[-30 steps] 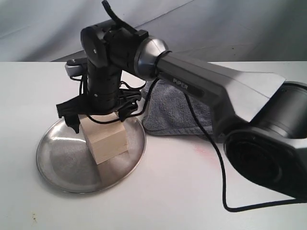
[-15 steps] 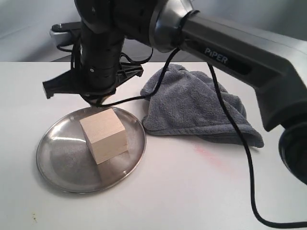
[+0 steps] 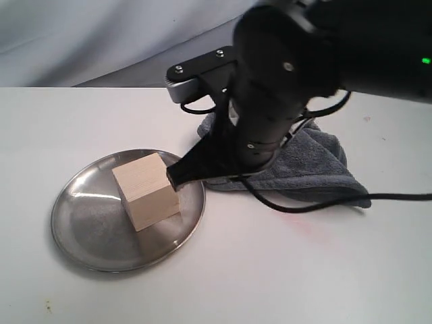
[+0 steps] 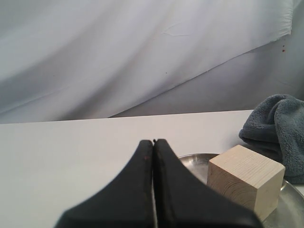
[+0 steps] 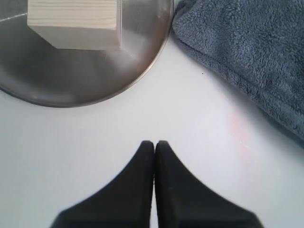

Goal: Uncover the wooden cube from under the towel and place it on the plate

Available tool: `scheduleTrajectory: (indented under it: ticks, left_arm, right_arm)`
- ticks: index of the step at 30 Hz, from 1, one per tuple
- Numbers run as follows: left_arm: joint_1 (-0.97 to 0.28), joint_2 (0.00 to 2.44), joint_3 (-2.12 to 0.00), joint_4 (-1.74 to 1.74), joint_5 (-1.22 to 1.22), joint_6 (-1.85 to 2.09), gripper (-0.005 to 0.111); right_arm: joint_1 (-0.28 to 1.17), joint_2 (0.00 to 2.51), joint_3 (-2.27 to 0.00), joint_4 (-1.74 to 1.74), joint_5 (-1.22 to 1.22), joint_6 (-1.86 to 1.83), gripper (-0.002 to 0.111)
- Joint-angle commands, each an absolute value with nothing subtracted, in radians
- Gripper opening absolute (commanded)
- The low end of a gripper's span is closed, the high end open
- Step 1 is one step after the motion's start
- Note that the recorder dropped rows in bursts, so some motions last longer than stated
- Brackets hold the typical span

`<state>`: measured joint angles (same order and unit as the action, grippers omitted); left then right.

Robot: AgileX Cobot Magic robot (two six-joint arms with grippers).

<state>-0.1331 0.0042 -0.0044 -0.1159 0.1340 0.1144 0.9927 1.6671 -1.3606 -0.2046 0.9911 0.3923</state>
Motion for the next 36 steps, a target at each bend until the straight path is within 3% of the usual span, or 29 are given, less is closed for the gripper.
scheduleTrajectory:
  ticks: [1, 13, 36]
  left_arm:
    - [-0.138, 0.000, 0.000, -0.118, 0.132, 0.112, 0.000]
    - [-0.138, 0.000, 0.000, -0.118, 0.132, 0.112, 0.000]
    - [-0.138, 0.000, 0.000, -0.118, 0.132, 0.112, 0.000]
  right_arm:
    - [0.993, 1.548, -1.224, -0.216, 0.893, 0.443, 0.000]
    - [0.970, 1.277, -0.957, -0.229, 0.684, 0.591, 0.000]
    - [0.535, 0.852, -0.364, -0.070, 0.159, 0.450, 0.000]
